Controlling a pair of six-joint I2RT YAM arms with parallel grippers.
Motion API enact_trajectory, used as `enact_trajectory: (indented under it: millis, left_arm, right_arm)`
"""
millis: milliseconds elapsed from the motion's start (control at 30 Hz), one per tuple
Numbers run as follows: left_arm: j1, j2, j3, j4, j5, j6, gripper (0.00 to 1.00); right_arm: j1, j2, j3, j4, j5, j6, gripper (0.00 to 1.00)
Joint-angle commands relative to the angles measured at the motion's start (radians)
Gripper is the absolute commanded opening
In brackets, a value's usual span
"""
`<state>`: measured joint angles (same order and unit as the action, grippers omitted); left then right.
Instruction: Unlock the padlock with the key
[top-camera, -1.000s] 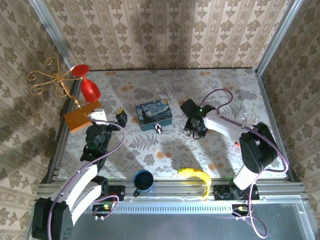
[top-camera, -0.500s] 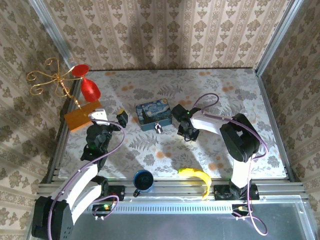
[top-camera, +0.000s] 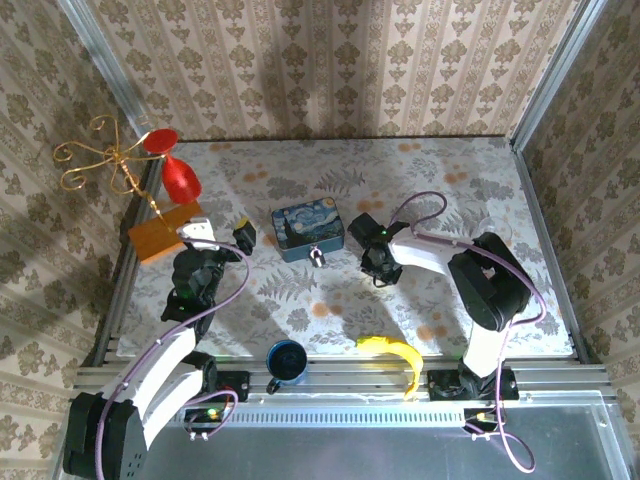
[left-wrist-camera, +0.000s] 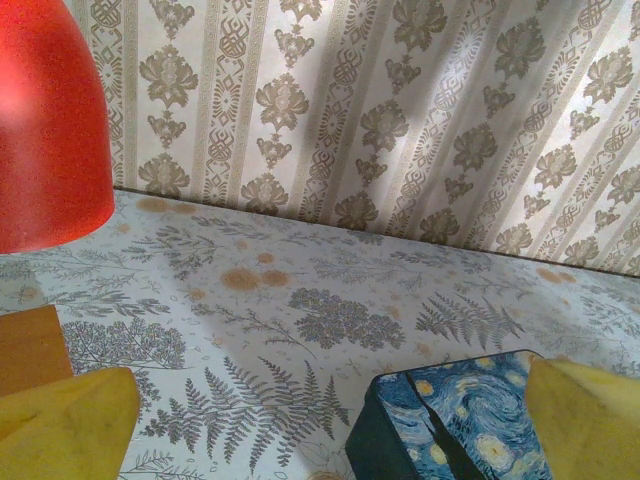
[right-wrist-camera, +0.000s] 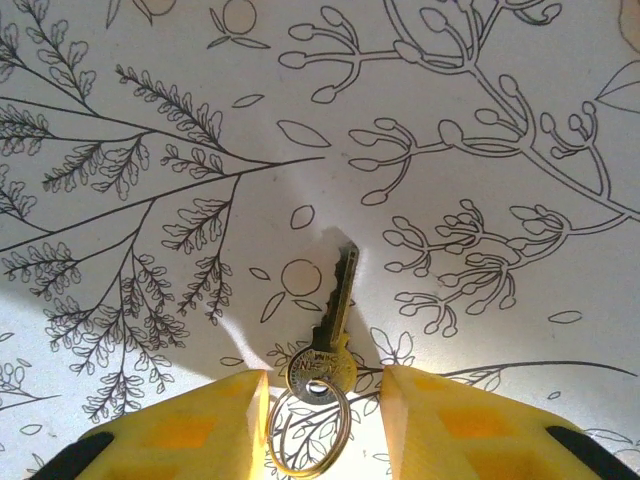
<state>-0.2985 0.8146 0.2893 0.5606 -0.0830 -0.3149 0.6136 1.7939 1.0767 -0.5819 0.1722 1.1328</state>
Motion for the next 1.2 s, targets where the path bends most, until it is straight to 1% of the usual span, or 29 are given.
enact_trajectory:
  millis: [0,100,200,300,500,567,900,933,1167]
  left_arm:
    - [0.009,-0.003,0.006,0.019,0.005,-0.015,1.00]
    - [0.009,-0.003,0.008,0.019,0.004,-0.013,1.00]
    - [0.009,-0.003,0.011,0.020,0.003,-0.012,1.00]
    - [0.009,-0.003,0.012,0.019,0.003,-0.010,1.00]
    - [0.009,0.000,0.013,0.020,0.001,-0.011,1.00]
    - [0.009,0.003,0.014,0.019,0.002,-0.010,1.00]
    - [0.009,0.006,0.013,0.022,0.005,-0.011,1.00]
    - [0.009,0.005,0.013,0.022,0.005,-0.011,1.00]
    - [0.008,0.006,0.011,0.020,0.000,-0.022,1.00]
  right_arm:
    - [0.012,-0.014,-0.027,-0.039,-0.053,0.027,0.33]
    - [0.014,-0.023,-0.026,-0.045,-0.055,0.028,0.33]
    - [0.015,-0.031,-0.023,-0.062,-0.048,0.026,0.37]
    - [0.015,-0.044,-0.029,-0.062,-0.049,0.026,0.36]
    - [0.015,-0.066,-0.035,-0.062,-0.039,0.027,0.34]
    - [0.015,-0.071,-0.037,-0.068,-0.027,0.027,0.30]
    - [0.002,-0.062,-0.040,-0.039,-0.010,0.022,0.30]
    - [0.000,-0.064,-0.041,-0.038,-0.007,0.023,0.30]
    - [-0.010,-0.065,-0.044,-0.038,0.004,-0.004,0.10]
